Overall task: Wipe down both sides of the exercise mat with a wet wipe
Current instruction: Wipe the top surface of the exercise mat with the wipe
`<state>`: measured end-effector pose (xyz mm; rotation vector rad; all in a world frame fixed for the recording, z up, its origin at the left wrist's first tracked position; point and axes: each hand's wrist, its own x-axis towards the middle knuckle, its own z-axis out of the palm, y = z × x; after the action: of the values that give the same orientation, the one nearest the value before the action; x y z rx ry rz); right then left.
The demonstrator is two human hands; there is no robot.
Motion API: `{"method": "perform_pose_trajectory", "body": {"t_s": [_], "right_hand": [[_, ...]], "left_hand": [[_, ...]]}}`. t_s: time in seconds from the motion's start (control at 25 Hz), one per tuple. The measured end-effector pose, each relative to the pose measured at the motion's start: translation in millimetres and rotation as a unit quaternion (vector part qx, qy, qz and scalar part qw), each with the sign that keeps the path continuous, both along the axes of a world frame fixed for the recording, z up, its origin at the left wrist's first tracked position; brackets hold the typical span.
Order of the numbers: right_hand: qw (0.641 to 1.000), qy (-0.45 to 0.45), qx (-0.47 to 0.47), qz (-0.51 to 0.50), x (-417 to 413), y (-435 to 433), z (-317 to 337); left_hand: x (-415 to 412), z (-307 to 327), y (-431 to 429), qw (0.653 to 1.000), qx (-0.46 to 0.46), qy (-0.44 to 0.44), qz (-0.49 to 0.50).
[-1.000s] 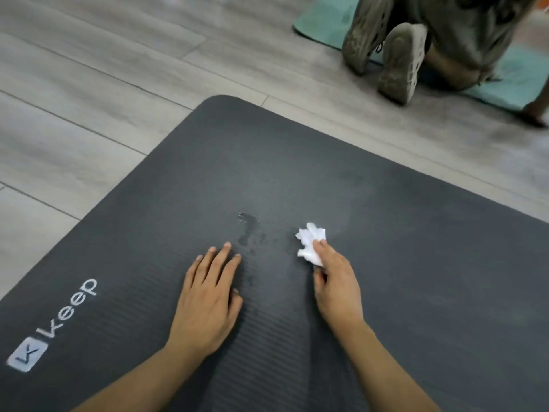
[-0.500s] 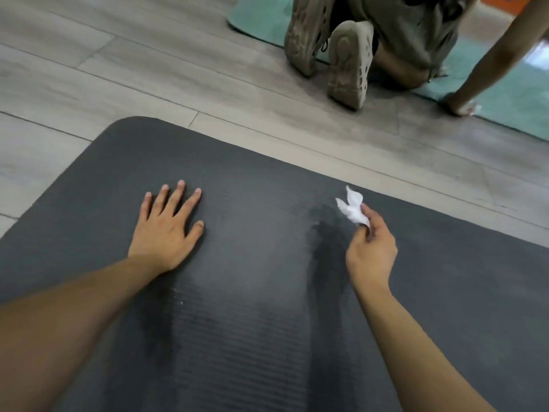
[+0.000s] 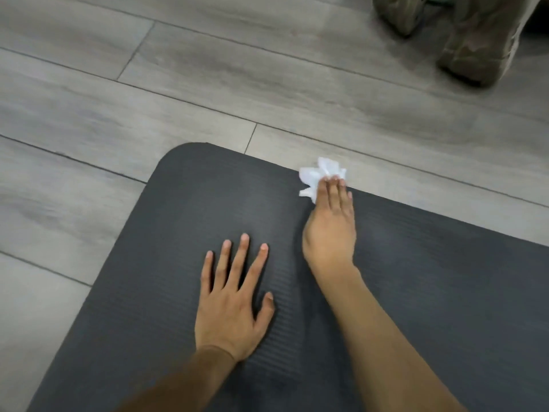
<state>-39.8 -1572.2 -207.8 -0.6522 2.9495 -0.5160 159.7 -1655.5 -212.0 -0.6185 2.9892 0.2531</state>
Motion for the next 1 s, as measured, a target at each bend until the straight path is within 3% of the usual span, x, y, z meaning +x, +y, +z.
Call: {"method": "perform_pose_trajectory", "body": {"t_s": [0.2, 0.32, 0.4, 0.48, 0.6, 0.68, 0.84, 1.0], "right_hand": [[0.958, -0.047, 0.090, 0.269, 24.6, -140.6, 13.1], [0.946, -0.022, 0.092, 0.308, 29.8, -157.2, 15.7], [0.973, -0.022, 0.057, 0.222, 19.4, -103.1, 16.4], [0.997, 0.005, 0.043, 0.059, 10.0, -0.1, 9.7], [0.987, -0.010, 0.074, -0.144, 13.8, 153.0, 19.7], [0.974, -0.040, 0.058, -0.214, 22.1, 185.7, 26.4], [0.960, -0.007, -0.028, -0.280, 22.2, 130.7, 13.9], [0.992, 0.007, -0.097, -0.077, 49.7, -8.9, -12.8]], "left_hand": [[1.0, -9.3, -2.7, 0.999, -0.009, -0.045, -0.019], [0.2, -10.0, -4.0, 0.998, -0.009, -0.048, -0.035], [-1.0, -7.5, -3.5, 0.999, 0.012, -0.020, -0.023], [0.7, -1.2, -2.6, 0.999, 0.038, 0.010, -0.012], [-0.3, 1.3, -3.0, 0.998, 0.056, 0.007, -0.014], [-2.0, 4.6, -4.1, 0.997, 0.079, 0.007, -0.021], [35.0, 12.5, -33.8, 0.987, 0.151, 0.041, -0.021], [91.4, 2.2, -49.0, 0.998, 0.046, 0.046, 0.015]]}}
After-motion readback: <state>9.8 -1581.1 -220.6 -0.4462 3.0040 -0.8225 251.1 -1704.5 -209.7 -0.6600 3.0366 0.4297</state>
